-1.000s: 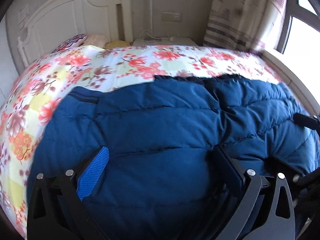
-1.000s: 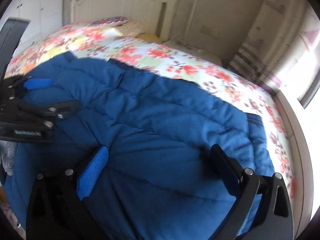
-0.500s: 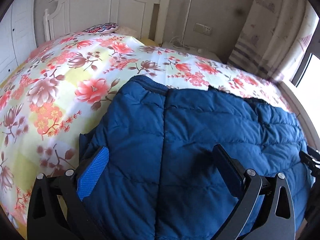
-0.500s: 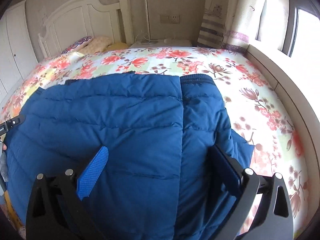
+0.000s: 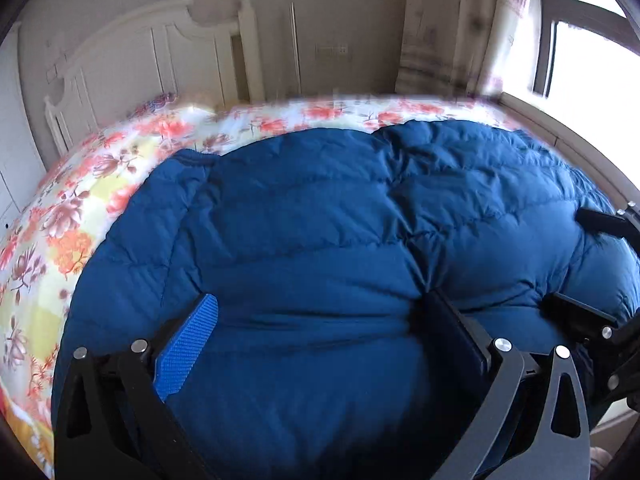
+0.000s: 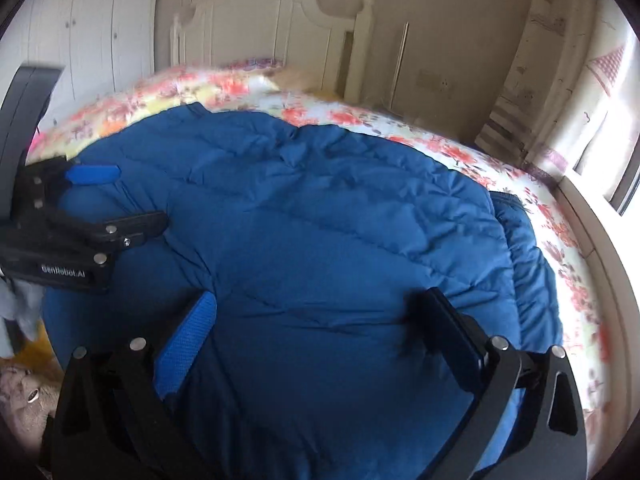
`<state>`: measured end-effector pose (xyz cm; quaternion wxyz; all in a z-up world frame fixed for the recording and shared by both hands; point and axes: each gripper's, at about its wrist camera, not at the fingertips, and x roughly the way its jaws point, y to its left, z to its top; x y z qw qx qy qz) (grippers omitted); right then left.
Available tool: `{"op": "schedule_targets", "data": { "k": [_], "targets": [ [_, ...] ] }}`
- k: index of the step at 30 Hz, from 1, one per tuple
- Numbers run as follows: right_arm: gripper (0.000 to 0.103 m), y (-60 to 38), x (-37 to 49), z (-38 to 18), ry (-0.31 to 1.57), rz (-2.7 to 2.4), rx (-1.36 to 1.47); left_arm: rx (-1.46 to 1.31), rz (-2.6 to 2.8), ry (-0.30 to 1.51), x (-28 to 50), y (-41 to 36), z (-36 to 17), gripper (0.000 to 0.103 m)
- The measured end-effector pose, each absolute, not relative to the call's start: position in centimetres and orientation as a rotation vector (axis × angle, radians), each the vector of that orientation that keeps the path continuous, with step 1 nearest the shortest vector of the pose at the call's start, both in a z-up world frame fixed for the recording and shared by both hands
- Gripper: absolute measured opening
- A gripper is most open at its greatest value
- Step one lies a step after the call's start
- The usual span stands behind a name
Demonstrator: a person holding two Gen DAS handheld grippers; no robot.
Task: Fold large clothes
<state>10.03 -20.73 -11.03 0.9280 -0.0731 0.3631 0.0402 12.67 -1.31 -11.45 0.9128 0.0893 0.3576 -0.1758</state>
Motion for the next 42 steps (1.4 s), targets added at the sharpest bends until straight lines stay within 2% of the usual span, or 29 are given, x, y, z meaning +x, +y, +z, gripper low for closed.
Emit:
{"op": "schedule_targets", "data": {
  "k": [10, 17, 24, 30, 34, 37, 42],
  "targets": [
    [0.1, -23.2, 9.3, -9.7, 0.784, 0.043, -0.142, 0.166, -0.39, 0.759, 12.8, -1.0, -11.7, 0.099],
    [0.1, -30.8, 7.1, -11.0, 0.782, -0.006, 0.071, 0.168, -0.389, 0.756, 13.0, -1.0, -11.9, 0.099],
    [0.1, -29.5, 6.5, -10.3, 0.792, -0.09, 0.023, 0.181, -0.357, 0.77, 12.6, -1.0, -11.5, 0.099],
    [0.1, -23.4, 4.0, -8.2, 0.693, 0.05, -0.092, 0.208, -0.366, 0.701, 8.0, -1.1, -9.2, 0.099],
    [0.101, -19.9, 4.9, -10.8, 0.752, 0.111, -0.201, 0.277, -0.381, 0.712, 6.7, -1.7, -11.3, 0.099],
    [0.101, -19.9, 5.0, -12.0, 0.721, 0.114, -0.199, 0.255, -0.417, 0.719, 6.9, -0.9, -11.9, 0.099],
    [0.1, -23.3, 2.0, -9.7, 0.691, 0.061, -0.119, 0.201, -0.398, 0.719, 6.7, 1.5, -11.3, 0.099]
  ]
}}
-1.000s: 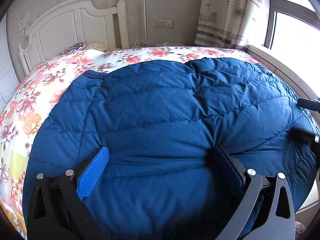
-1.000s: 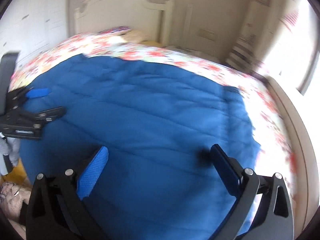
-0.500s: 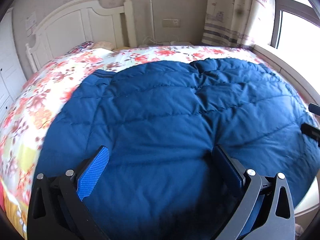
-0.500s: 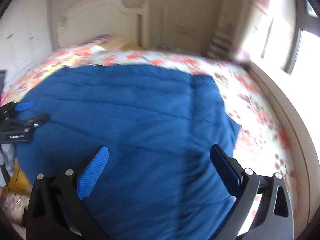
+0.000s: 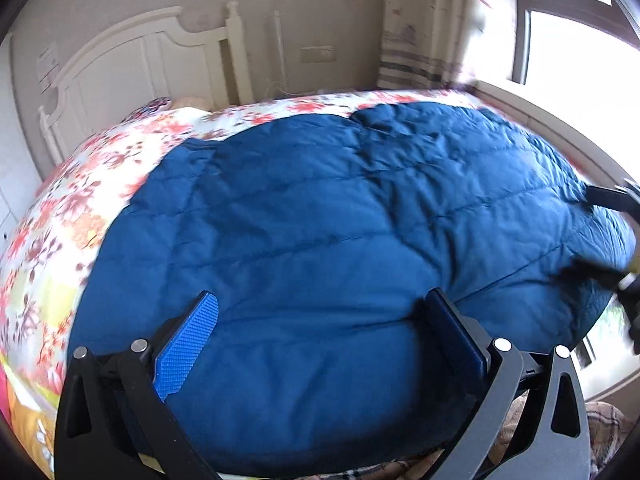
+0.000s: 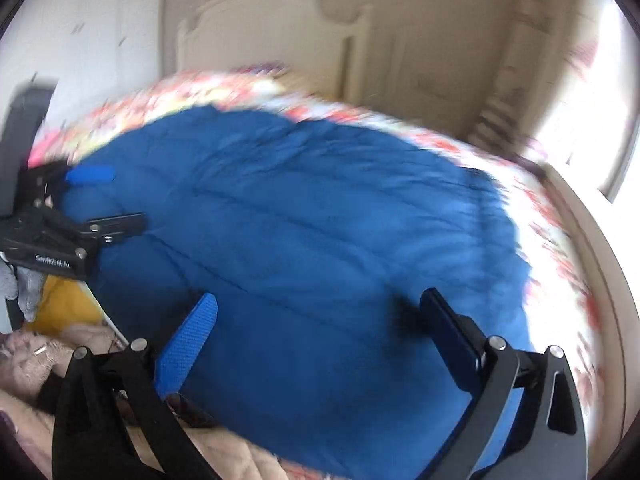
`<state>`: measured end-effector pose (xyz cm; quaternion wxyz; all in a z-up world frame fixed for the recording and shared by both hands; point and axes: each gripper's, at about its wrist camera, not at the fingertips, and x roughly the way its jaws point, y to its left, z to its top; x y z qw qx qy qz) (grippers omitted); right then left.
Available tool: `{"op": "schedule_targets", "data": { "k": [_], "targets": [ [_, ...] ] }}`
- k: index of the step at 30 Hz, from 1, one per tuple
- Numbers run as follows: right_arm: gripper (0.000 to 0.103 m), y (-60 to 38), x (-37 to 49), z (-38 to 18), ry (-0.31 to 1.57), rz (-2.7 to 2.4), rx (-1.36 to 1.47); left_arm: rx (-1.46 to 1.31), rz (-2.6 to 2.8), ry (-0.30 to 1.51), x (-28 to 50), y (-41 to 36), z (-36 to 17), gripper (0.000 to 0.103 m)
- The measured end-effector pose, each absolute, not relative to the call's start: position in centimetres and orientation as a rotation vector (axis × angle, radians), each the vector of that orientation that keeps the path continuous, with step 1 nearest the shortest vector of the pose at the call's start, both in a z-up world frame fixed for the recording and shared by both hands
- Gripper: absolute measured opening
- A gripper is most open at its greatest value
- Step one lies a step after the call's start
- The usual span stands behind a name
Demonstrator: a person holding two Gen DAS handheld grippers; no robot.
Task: Fold large clothes
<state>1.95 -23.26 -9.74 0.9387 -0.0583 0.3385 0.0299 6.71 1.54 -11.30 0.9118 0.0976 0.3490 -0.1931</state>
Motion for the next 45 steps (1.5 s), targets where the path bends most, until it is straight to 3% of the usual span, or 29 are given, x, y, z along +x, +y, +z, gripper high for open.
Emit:
{"op": "schedule_targets", "data": {
  "k": [4, 8, 12, 18, 29, 31, 33, 35, 38, 45],
  "targets": [
    [0.1, -30.2, -3.9, -9.4, 0.605, -0.006, 0.16, 0.193, -0.405, 0.705, 6.5, 2.5, -11.9, 0.099],
    [0.09, -35.0, -9.4, -11.8, 0.573, -0.046, 0.447, 0.213, -0.373, 0.7, 6.7, 1.9, -12.0, 0.099],
    [0.089, -36.0, -11.3, -13.6, 0.567, 0.001, 0.568, 0.214, -0.367, 0.693, 6.7, 1.8, -12.2, 0.099],
    [0.088, -35.5, -8.5, -15.1, 0.595, 0.061, 0.629, 0.214, -0.381, 0.686, 6.7, 2.0, -12.3, 0.099],
    [0.094, -33.9, 0.9, -14.3, 0.63, -0.071, 0.731, 0.217, -0.389, 0.664, 6.5, 2.0, -12.4, 0.099],
    [0.087, -33.7, 2.2, -14.3, 0.614, -0.097, 0.739, 0.221, -0.392, 0.666, 6.4, 1.9, -12.4, 0.099],
    [0.052, -33.8, 2.3, -14.5, 0.569, -0.107, 0.748, 0.223, -0.389, 0.679, 6.5, 1.8, -11.9, 0.099],
    [0.04, -34.8, 1.3, -14.8, 0.502, -0.06, 0.771, 0.207, -0.389, 0.692, 6.5, 1.5, -11.0, 0.099],
    [0.033, -35.2, 0.4, -14.4, 0.458, -0.02, 0.776, 0.198, -0.42, 0.646, 5.5, 0.4, -9.8, 0.099],
    [0.031, -34.6, -0.5, -12.4, 0.387, 0.011, 0.721, 0.376, -0.399, 0.638, 4.2, -5.2, -11.5, 0.098]
  ]
}}
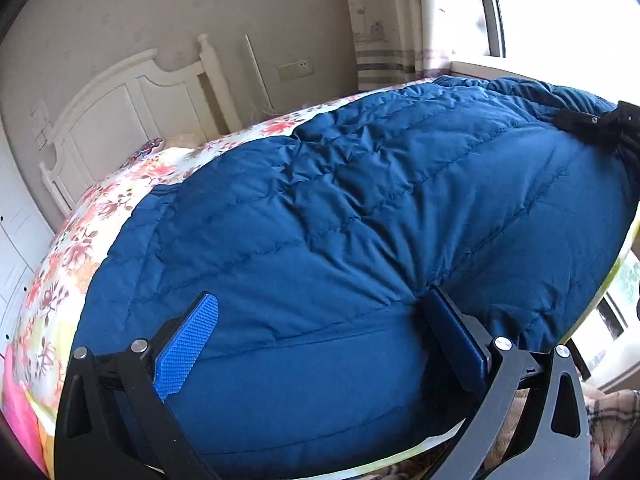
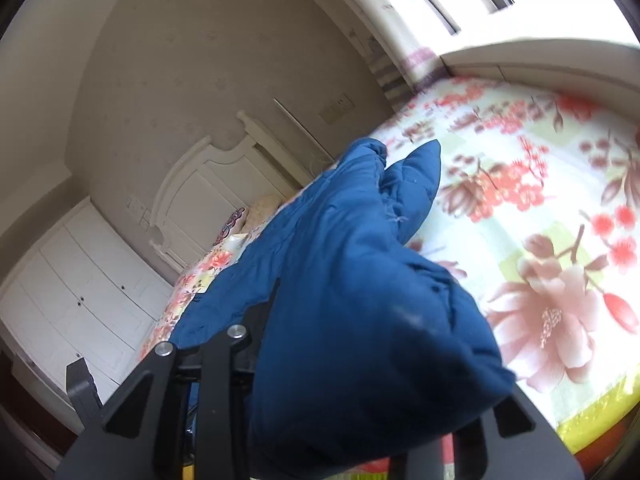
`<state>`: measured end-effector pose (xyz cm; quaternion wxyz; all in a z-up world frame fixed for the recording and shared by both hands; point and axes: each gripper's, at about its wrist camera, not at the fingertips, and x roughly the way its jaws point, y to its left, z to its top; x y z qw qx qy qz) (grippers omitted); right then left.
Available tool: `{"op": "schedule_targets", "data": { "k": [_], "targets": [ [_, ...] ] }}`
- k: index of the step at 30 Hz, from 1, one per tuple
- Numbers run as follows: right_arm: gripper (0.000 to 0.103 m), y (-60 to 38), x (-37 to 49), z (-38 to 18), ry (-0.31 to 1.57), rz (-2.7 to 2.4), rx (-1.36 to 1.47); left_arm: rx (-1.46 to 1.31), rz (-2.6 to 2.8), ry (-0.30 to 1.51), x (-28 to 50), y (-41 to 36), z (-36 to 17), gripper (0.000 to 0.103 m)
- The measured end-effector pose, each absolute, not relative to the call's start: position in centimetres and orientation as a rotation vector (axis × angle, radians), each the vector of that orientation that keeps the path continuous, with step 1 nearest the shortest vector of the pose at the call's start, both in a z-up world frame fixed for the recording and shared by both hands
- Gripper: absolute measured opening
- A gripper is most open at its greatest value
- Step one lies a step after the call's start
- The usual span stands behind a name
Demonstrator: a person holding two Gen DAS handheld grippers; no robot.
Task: Fold large clothes
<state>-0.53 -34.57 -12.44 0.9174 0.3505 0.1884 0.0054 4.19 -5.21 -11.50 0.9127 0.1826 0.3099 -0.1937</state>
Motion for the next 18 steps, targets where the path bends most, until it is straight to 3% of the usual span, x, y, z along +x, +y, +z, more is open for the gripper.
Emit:
{"op": "schedule_targets", "data": {
  "k": [7, 12, 15, 18],
  "targets": [
    [0.03, -28.4, -0.4, -6.0, 0.286, -0.017, 0.391, 0.41, -0.641, 0.606, 2.2, -2.5, -9.6, 0.093],
    [0.03, -16.4, 2.0, -0.1, 0.214, 0.042, -0.079, 0.038, -0.571, 0.506, 3.6, 9.9, -4.3, 0.095],
    [0.031, -7.3, 4.4, -0.1, 0.218, 0.103, -0.356, -0.198, -0.362, 0.422, 4.1, 19.7, -1.8, 0.095],
    [0.032, 2.7, 7.0, -4.4, 0.285, 0.186, -0.68, -0.286, -0.257, 0.39, 3.3, 25.2, -0.8, 0.095]
  ]
}}
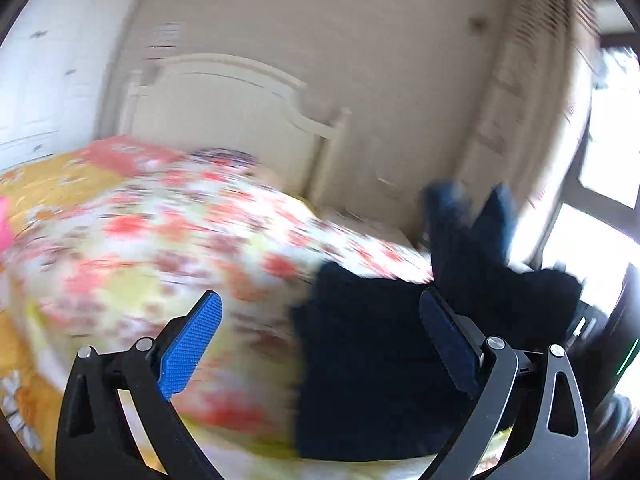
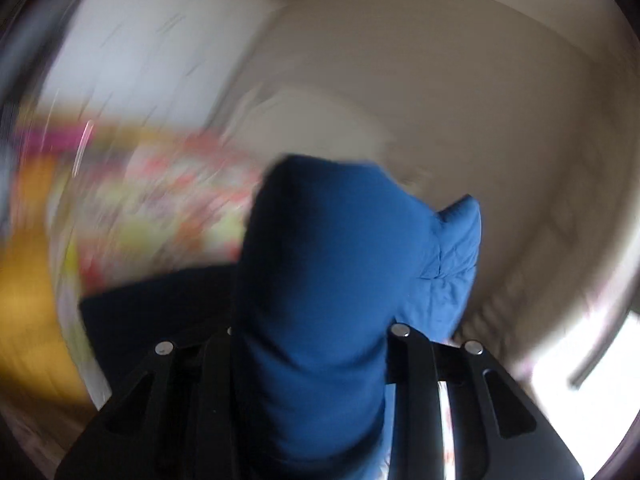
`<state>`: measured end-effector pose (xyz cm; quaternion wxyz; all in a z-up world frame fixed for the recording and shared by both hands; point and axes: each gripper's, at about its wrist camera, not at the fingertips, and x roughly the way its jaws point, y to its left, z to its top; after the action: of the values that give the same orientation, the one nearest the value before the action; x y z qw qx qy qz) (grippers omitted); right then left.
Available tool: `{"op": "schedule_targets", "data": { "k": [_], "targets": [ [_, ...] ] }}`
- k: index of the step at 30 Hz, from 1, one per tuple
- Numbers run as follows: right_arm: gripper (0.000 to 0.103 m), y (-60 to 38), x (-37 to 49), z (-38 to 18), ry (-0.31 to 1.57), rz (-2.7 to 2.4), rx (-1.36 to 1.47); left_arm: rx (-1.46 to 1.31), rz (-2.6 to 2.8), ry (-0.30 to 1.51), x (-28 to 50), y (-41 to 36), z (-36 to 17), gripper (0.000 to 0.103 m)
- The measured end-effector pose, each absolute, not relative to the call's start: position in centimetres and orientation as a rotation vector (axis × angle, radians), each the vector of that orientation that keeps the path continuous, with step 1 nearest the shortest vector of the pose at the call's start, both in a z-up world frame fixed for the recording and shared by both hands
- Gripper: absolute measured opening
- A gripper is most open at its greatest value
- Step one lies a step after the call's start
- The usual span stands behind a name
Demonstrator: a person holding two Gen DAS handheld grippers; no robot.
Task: Fold large clothes
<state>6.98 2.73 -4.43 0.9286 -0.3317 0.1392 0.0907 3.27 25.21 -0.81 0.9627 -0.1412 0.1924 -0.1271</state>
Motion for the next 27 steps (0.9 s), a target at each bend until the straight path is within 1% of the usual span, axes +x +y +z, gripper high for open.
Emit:
{"op": "schedule_targets", "data": {
  "k": [1, 2, 3, 5, 9, 13, 15, 18, 19, 22, 23, 24, 27],
  "targets": [
    [0.033, 5.4, 7.6, -6.6, 0.314, 0.214, -0.778, -0.285, -0.236, 0.387, 3.0, 25.9, -0.7, 0.095],
    [0.037, 8.5, 8.4, -10.0, 0.367, 0.244, -0.916, -0.28, -0.222, 0.388, 2.8, 26.3, -0.7, 0.095],
    [0.038, 10.3, 8.4, -12.5, 0.388, 0.245, -1.008, -0.273, -0.222, 0.393, 2.6, 26.3, -0.7, 0.096],
    [0.035, 12.6, 8.1, -15.9, 0.318, 0.161, -1.158, -0.246, -0.236, 0.408, 2.2, 25.6, -0.6, 0.096],
    [0.038, 11.5, 8.6, -14.8, 0.358, 0.18, -1.067, -0.127, -0.334, 0.44, 3.7, 21.9, 0.7, 0.097],
    [0.038, 11.8, 7.6, -15.4, 0.333, 0.165, -1.087, 0.083, -0.547, 0.512, 9.9, 14.1, 4.2, 0.099],
    [0.041, 11.7, 7.4, -15.3, 0.319, 0.169, -1.074, 0.186, -0.6, 0.574, 13.6, 10.1, 4.0, 0.099],
    [0.047, 11.7, 7.3, -15.3, 0.296, 0.178, -1.059, 0.294, -0.563, 0.691, 19.5, 5.8, 1.4, 0.099],
    [0.049, 11.6, 7.0, -15.3, 0.289, 0.187, -1.056, 0.314, -0.541, 0.752, 21.8, 4.8, -0.3, 0.099],
    [0.061, 10.8, 5.6, -14.8, 0.276, 0.253, -1.032, 0.383, -0.495, 0.797, 25.6, 4.6, -5.6, 0.099],
    [0.068, 10.2, 4.6, -14.2, 0.282, 0.31, -1.009, 0.308, -0.534, 0.794, 26.2, 5.8, -6.7, 0.099],
    [0.073, 9.6, 3.9, -13.6, 0.291, 0.36, -0.981, 0.237, -0.536, 0.798, 26.6, 6.9, -7.4, 0.099],
    [0.071, 5.9, 1.4, -10.2, 0.311, 0.531, -0.763, 0.19, -0.491, 0.772, 26.3, 9.0, -8.4, 0.099]
  ]
}}
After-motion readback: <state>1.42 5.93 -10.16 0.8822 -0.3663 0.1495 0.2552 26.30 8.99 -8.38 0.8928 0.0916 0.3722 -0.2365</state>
